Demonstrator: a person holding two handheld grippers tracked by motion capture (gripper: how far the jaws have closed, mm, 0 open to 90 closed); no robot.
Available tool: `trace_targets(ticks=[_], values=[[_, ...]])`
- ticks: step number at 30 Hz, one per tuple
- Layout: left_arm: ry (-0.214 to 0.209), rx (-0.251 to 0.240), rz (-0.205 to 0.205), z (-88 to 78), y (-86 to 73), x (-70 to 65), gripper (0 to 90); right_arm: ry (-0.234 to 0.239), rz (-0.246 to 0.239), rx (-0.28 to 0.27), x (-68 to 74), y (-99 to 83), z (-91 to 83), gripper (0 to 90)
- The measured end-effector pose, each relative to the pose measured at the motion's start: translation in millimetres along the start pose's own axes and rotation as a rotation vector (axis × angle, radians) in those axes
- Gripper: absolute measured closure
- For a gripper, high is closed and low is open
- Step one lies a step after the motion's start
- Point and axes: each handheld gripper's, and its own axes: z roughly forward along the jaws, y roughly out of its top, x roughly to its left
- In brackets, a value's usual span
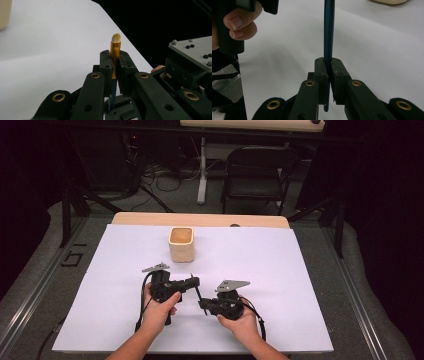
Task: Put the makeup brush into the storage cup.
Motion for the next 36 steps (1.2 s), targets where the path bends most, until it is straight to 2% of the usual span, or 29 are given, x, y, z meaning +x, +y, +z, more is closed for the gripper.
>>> trace_targets(ticks=[3, 7, 13, 16, 26, 31, 36], values=[[0.006, 0.001, 0.015, -0.5, 0.7, -1.0, 83.6, 0.001, 0.001, -0.006, 0.6, 0.3, -0.6, 82.8], [0.023, -0.005, 0.041, -1.9, 1.7, -3.3, 83.7, -0.012, -0.011, -0.020, 0.9, 1.4, -2.4, 72.7], [0.063, -0.026, 0.090, -6.7, 5.8, -6.4, 83.6, -0.059, -0.050, -0.026, 2.3, 2.2, -4.7, 62.5], [0.093, -0.037, 0.135, -10.0, 10.0, -9.9, 83.6, -0.081, -0.070, -0.021, 3.3, 2.9, -5.8, 56.7], [0.188, -0.055, 0.227, -18.1, 21.9, -13.8, 83.7, -0.122, -0.100, -0.033, 2.7, 2.8, -8.9, 45.6], [0.239, -0.048, 0.281, -18.9, 24.9, -13.3, 83.7, -0.140, -0.106, -0.038, 2.5, 3.1, -10.4, 40.6], [0.278, -0.056, 0.301, -19.9, 27.8, -10.6, 83.7, -0.153, -0.137, -0.045, 4.3, 2.9, -11.5, 39.9]])
